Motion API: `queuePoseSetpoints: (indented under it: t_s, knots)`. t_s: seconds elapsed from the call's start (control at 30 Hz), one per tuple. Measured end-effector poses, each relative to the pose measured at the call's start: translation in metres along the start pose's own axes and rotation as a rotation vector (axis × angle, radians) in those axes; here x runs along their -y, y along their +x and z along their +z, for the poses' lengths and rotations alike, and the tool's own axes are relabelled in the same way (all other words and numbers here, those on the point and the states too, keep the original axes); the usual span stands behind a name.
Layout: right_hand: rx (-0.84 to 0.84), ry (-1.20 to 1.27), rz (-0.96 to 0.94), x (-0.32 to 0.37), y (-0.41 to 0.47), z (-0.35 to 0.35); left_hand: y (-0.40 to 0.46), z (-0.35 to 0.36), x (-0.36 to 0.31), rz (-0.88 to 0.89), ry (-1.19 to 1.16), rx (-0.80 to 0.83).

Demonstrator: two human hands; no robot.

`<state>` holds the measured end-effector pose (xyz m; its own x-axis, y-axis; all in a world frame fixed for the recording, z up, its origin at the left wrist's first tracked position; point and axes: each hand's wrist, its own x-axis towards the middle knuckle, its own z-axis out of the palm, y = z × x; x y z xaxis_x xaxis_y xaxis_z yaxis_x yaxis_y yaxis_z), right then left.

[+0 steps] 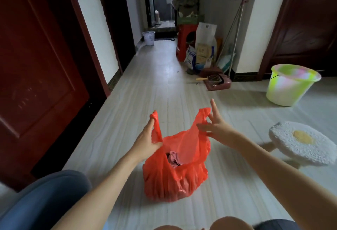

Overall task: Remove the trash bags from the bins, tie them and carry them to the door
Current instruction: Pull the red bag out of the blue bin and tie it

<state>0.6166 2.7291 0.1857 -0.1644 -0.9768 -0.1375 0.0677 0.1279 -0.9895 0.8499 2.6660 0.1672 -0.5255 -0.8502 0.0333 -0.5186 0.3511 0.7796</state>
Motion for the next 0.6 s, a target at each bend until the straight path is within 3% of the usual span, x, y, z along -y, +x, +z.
queuePoseSetpoints:
  t_s: [0.07, 0.13, 0.23, 0.3, 0.43, 0.6]
  knots:
    - [-0.021, -0.248, -0.044, -0.013, 0.005, -0.002, 0.005, 0.004, 0.008, -0.051, 0.059, 0.038]
    - [-0.161, -0.428, -0.098, -0.028, 0.008, -0.004, 0.005, 0.011, 0.015, -0.090, 0.019, 0.029]
    - [-0.384, -0.525, -0.141, -0.044, 0.020, -0.009, 0.015, 0.022, 0.026, -0.110, -0.038, -0.130]
    - [-0.427, -0.529, -0.183, -0.047, 0.020, -0.010, 0.024, 0.027, 0.035, -0.133, -0.098, -0.240]
    - [-0.262, -0.628, -0.244, -0.060, 0.014, -0.016, 0.026, 0.036, 0.044, -0.196, -0.364, -0.364]
    - [0.037, -0.830, -0.113, -0.098, 0.004, -0.025, 0.011, 0.049, 0.057, -0.108, -0.462, -0.238]
